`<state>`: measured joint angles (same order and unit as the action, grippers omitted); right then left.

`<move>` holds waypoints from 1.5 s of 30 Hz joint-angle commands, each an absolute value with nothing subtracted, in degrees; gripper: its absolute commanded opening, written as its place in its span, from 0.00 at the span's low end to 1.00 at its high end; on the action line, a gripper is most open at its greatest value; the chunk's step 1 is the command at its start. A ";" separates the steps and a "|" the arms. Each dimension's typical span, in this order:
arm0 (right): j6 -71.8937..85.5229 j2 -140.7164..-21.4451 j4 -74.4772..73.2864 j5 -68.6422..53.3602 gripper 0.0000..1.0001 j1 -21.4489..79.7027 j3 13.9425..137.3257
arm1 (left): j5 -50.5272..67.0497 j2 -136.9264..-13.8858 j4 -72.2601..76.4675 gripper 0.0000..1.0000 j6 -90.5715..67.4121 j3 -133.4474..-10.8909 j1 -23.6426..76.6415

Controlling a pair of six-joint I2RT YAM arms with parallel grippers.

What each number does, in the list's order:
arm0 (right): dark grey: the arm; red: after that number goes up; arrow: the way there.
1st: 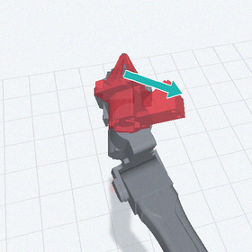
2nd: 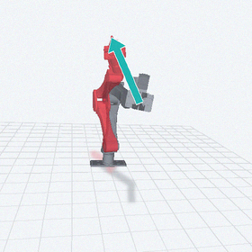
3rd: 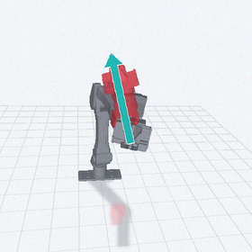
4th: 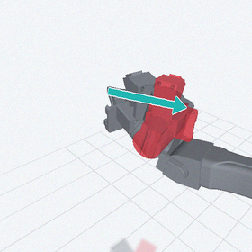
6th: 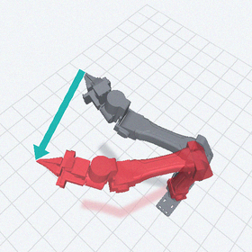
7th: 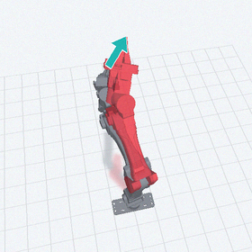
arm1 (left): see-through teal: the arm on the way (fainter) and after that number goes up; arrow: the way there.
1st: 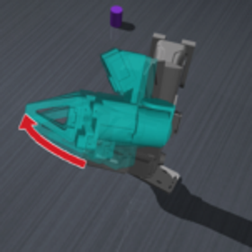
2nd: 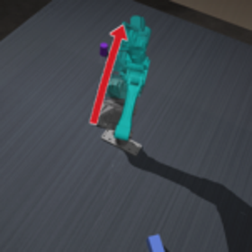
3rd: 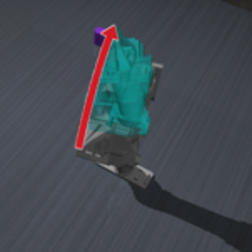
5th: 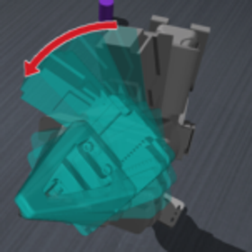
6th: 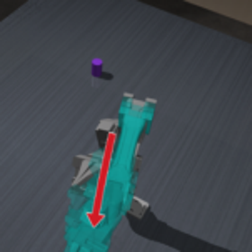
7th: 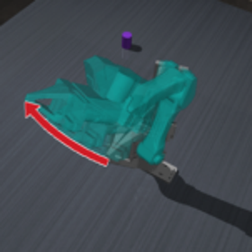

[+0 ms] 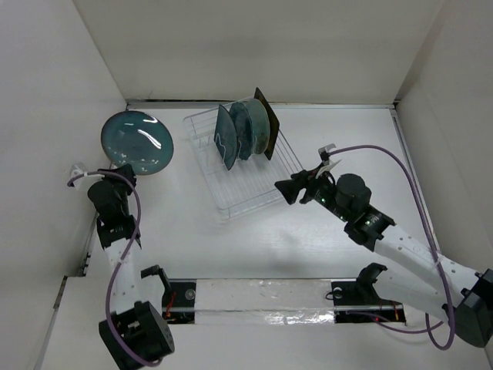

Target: Load the plates into the dish rack

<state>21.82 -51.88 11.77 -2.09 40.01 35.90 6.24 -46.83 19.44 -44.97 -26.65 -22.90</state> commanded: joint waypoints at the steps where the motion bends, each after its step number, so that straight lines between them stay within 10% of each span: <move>1: 20.92 -52.91 11.78 -4.83 0.78 39.55 41.83 | 11.85 -38.08 29.80 0.00 -48.68 -27.42 -21.19; 6: 22.41 -58.60 11.77 -6.58 1.00 40.69 49.90 | 18.88 -36.04 29.53 0.00 -50.36 -28.30 -18.72; 29: 25.31 -88.15 20.29 -23.46 0.98 40.69 67.24 | 49.12 -43.41 50.17 0.00 -62.84 -25.31 -11.07; 35: 30.58 -92.19 27.58 -26.72 0.71 40.17 67.24 | 52.03 -44.30 49.43 0.00 -61.98 -25.22 -11.07; 39: 34.89 -92.81 34.00 -27.85 0.02 40.17 65.57 | 48.44 -43.77 33.51 0.00 -47.32 -29.97 -8.97; 45: 37.44 -91.06 33.93 -23.74 0.00 40.17 65.56 | 44.74 -44.21 23.66 0.09 -40.18 -33.82 -6.07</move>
<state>38.33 -92.99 27.55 -26.26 39.27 64.27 44.45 -45.78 24.25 -45.32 -28.08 -8.49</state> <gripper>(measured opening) 0.200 0.093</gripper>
